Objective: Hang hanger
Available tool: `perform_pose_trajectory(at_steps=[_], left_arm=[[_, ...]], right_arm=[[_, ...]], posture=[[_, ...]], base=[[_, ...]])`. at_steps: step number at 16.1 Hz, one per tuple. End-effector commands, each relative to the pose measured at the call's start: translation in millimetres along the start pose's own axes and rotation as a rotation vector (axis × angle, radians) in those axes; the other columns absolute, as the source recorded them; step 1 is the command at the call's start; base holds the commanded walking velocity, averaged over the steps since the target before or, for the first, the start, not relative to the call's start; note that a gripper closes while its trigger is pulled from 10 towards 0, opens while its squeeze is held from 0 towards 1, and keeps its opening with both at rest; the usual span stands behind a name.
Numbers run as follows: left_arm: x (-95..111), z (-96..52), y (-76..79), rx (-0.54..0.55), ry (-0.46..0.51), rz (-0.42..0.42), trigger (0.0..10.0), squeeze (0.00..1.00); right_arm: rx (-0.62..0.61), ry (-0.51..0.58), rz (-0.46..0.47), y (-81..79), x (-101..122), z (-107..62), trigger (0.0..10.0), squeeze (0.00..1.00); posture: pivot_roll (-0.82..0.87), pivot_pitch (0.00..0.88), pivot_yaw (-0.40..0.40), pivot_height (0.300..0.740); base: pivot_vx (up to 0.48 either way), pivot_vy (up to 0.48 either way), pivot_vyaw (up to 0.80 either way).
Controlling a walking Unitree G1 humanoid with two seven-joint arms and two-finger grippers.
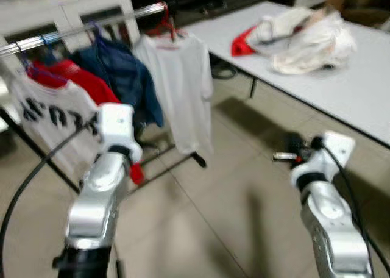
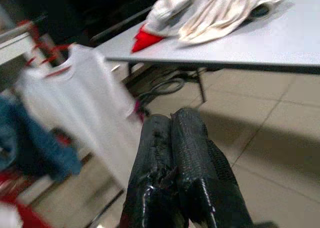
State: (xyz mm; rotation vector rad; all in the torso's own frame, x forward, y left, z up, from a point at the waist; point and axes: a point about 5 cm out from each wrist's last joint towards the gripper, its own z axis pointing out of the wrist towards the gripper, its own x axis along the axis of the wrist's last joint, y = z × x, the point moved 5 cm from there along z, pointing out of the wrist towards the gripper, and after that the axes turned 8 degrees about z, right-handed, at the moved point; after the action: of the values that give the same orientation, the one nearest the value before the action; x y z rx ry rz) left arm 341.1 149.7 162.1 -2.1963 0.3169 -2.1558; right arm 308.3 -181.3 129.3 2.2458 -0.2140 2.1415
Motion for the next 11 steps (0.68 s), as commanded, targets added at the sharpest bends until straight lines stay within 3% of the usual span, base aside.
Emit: perform_pose_trajectory(at_steps=[1,3,7,8,11], left_arm=[[-1,1.0,-5.5,0.011,-0.005,0.015,10.0,0.0],[-2,1.1,-5.8,0.018,-0.009,0.004,10.0,0.0],[-3,0.2,-4.7,0.03,-0.01,-0.002,10.0,0.0],[-3,-0.2,-4.9,0.034,-0.01,-0.003,10.0,0.0],[-3,-3.7,-5.6,0.049,-0.007,-0.006,10.0,0.0]], right_arm=[[-0.014,0.039,0.012,-3.6,7,4.3,10.0,0.0],[-0.016,0.057,0.036,-1.6,9,7.1,10.0,0.0],[-0.062,-0.084,0.207,7.1,-6,8.3,10.0,0.0],[-0.059,-0.08,0.209,6.9,-5,9.2,10.0,0.0],[0.06,0.025,0.074,-9.8,12,13.5,10.0,0.0]], posture=[[-0.05,0.029,0.075,0.74],[-0.06,0.029,0.071,0.74],[-0.06,0.026,0.041,0.74],[-0.06,0.028,0.036,0.74],[-0.06,0.031,0.012,0.74]], base=[[0.442,0.0,0.0],[0.444,0.0,0.0],[0.443,0.0,0.0],[0.446,0.0,0.0],[0.445,0.0,0.0]])
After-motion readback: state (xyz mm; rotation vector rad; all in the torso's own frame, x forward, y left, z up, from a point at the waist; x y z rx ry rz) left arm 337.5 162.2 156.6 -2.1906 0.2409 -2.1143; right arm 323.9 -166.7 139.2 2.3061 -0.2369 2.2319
